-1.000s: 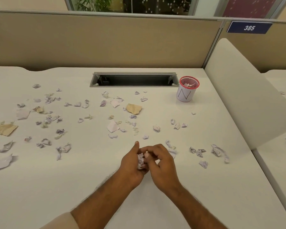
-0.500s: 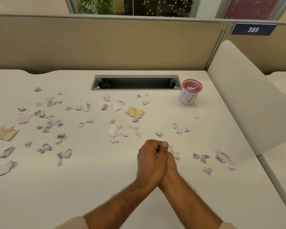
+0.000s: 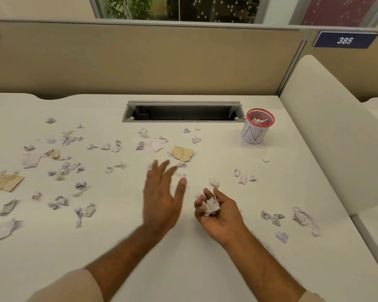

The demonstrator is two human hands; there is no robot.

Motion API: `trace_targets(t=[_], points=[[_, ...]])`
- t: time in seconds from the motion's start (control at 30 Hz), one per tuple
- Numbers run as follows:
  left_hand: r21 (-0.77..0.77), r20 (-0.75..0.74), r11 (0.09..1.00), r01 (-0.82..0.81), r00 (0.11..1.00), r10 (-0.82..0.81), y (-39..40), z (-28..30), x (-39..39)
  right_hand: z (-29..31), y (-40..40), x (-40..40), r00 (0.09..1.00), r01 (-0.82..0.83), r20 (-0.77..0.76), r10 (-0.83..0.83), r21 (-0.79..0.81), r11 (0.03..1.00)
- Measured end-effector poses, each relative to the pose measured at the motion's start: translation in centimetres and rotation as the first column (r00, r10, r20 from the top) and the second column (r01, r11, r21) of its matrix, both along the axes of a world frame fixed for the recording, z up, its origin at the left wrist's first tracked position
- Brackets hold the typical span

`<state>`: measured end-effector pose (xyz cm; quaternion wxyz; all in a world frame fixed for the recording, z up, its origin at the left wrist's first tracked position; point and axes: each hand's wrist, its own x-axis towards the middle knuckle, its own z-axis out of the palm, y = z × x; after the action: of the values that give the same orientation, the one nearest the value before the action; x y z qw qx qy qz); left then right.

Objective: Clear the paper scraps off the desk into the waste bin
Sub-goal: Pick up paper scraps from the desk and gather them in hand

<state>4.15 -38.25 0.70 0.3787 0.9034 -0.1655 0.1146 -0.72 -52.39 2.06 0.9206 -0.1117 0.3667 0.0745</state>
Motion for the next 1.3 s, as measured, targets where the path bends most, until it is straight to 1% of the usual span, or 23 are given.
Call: trace_targets(t=[0.03,0.07,0.1,0.17,0.23,0.37,0.5,0.6,0.67,0.73,0.87,0.97,1.03,1.13,1.2,1.3], points=[[0.166,0.029,0.986,-0.015,1.0,0.01,1.5,-0.9,1.2,0.1,-0.4,-0.1,1.0,-0.024,-0.01,0.024,-0.006,1.0],[0.296,0.037,0.955,-0.037,0.999,0.027,3.4,-1.9,2.7,-0.1,-0.8,0.1,0.999,-0.045,-0.015,0.045,-0.028,0.999],[0.393,0.014,0.919,-0.039,0.999,0.036,5.1,-2.6,3.9,-0.1,-1.3,0.5,0.999,-0.052,-0.013,0.051,-0.041,0.998],[0.515,-0.008,0.856,-0.047,0.998,0.059,7.4,-3.9,5.4,0.0,-2.0,1.2,0.997,-0.07,0.01,0.071,-0.067,0.995],[0.559,-0.033,0.828,-0.037,0.997,0.066,8.8,-5.2,6.0,0.2,-3.2,2.2,0.997,-0.074,0.023,0.076,-0.086,0.994],[0.559,-0.162,0.829,0.02,0.983,0.086,10.1,-6.1,6.5,1.0,-7.1,4.9,0.996,-0.075,0.023,0.08,-0.183,0.98],[0.588,-0.182,0.806,0.061,0.982,0.058,10.1,-6.2,6.6,2.4,-12.1,8.5,0.997,-0.072,-0.009,0.074,-0.361,0.93],[0.592,-0.177,0.804,0.058,0.982,0.06,10.1,-6.3,6.7,3.9,-15.7,11.4,0.997,-0.077,-0.049,0.06,-0.512,0.855],[0.594,-0.176,0.803,0.058,0.983,0.059,10.1,-6.4,6.8,4.9,-17.6,13.2,0.997,-0.079,-0.066,0.049,-0.582,0.809],[0.593,-0.175,0.803,0.057,0.983,0.059,10.1,-6.5,6.8,5.9,-19.2,14.9,0.998,-0.042,-0.059,0.007,-0.62,0.783],[0.569,-0.181,0.82,0.062,0.982,0.051,10.2,-6.6,6.8,7.8,-21.3,17.9,0.999,0.043,0.018,-0.041,-0.644,0.764],[0.514,-0.187,0.856,0.066,0.982,0.036,10.4,-6.7,6.8,8.7,-22.4,19.5,0.996,0.09,0.058,-0.069,-0.655,0.75],[0.481,-0.182,0.874,0.064,0.983,0.028,10.5,-6.7,6.9,9.0,-22.9,20.4,0.991,0.132,0.065,-0.12,-0.681,0.72],[0.489,-0.157,0.871,0.054,0.987,0.027,10.5,-6.9,7.1,8.9,-23.4,21.7,0.981,0.156,0.05,-0.186,-0.773,0.615],[0.489,-0.148,0.871,0.049,0.989,0.027,10.6,-7.0,7.1,8.6,-23.6,22.4,0.98,0.133,0.035,-0.197,-0.849,0.512],[0.49,-0.137,0.871,0.041,0.99,0.031,10.7,-7.2,7.2,7.5,-23.8,23.1,0.987,0.078,0.025,-0.158,-0.937,0.341]])
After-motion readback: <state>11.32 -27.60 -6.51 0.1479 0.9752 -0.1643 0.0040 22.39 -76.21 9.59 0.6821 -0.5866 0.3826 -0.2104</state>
